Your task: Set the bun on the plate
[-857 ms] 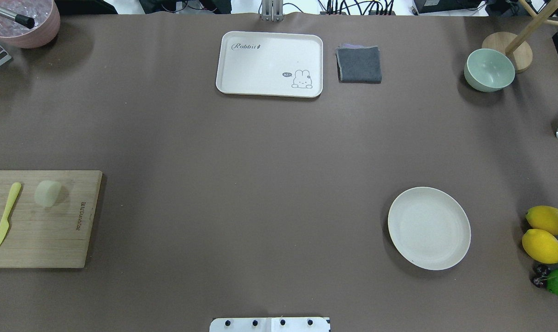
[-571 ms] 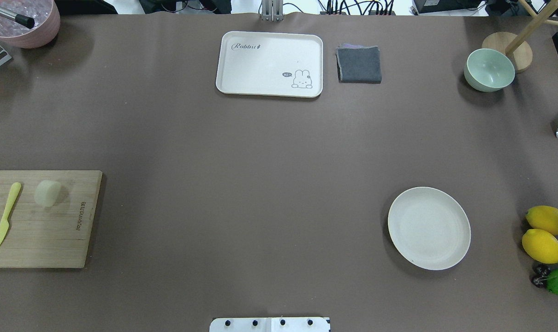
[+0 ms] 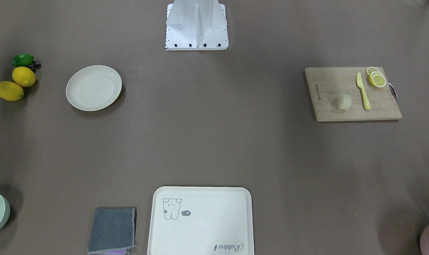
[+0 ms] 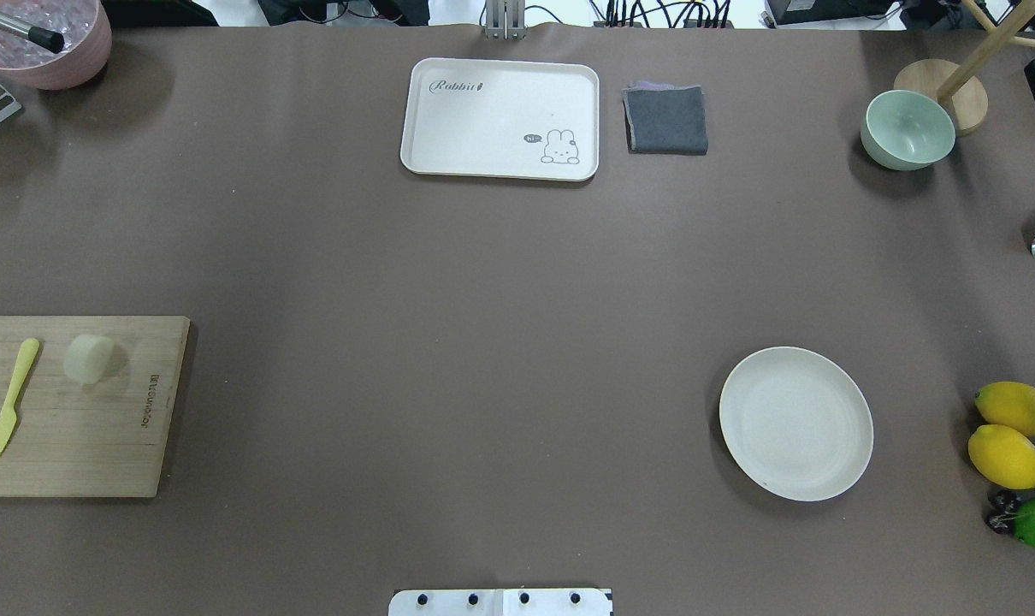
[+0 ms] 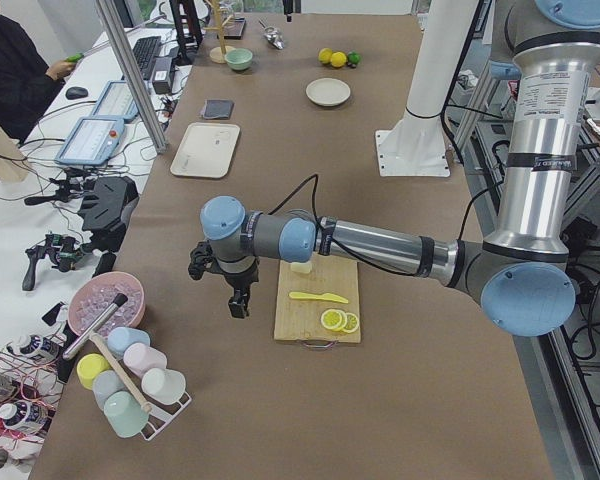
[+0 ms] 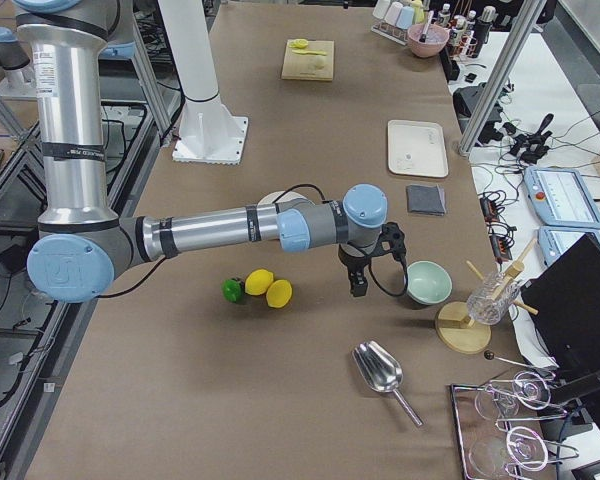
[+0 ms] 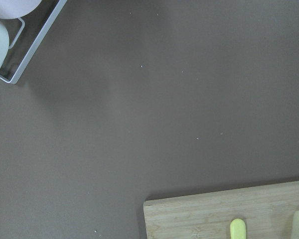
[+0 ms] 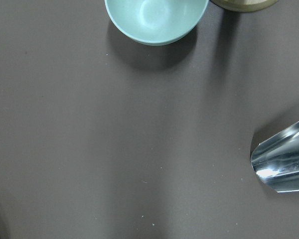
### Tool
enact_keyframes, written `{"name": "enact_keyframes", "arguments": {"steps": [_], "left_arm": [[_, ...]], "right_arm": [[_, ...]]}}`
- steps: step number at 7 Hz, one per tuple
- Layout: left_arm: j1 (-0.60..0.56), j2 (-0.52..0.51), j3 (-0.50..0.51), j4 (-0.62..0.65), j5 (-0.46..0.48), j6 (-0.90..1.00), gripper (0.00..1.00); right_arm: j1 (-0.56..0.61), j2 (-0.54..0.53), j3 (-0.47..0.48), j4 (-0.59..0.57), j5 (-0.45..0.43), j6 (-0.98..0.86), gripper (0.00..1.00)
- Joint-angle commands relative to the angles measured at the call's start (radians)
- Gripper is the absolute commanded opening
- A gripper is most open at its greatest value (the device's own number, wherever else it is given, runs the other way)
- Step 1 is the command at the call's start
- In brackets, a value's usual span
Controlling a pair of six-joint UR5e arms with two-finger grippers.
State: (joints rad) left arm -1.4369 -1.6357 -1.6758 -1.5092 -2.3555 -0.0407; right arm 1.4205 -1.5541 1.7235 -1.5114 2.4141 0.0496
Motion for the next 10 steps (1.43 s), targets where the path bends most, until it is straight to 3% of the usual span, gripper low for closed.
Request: {"name": "enact_keyframes", "arguments": {"steps": [1, 5, 10], "left_arm": [[0.001, -0.001, 0.001, 0.0, 0.001, -0.001, 0.98], [0.001, 0.002, -0.021, -0.006, -0.005, -0.039, 0.98], [-0.002, 0.004, -0.051, -0.016, -0.011, -0.039, 0.98]], "right_arm": [[0.0, 0.0, 0.002, 0.0, 0.0, -0.001, 1.0], [0.0, -0.001, 0.016, -0.001, 0.013, 0.0, 1.0], [-0.02, -0.024, 0.027, -0.001, 0.095, -0.004, 1.0]]}}
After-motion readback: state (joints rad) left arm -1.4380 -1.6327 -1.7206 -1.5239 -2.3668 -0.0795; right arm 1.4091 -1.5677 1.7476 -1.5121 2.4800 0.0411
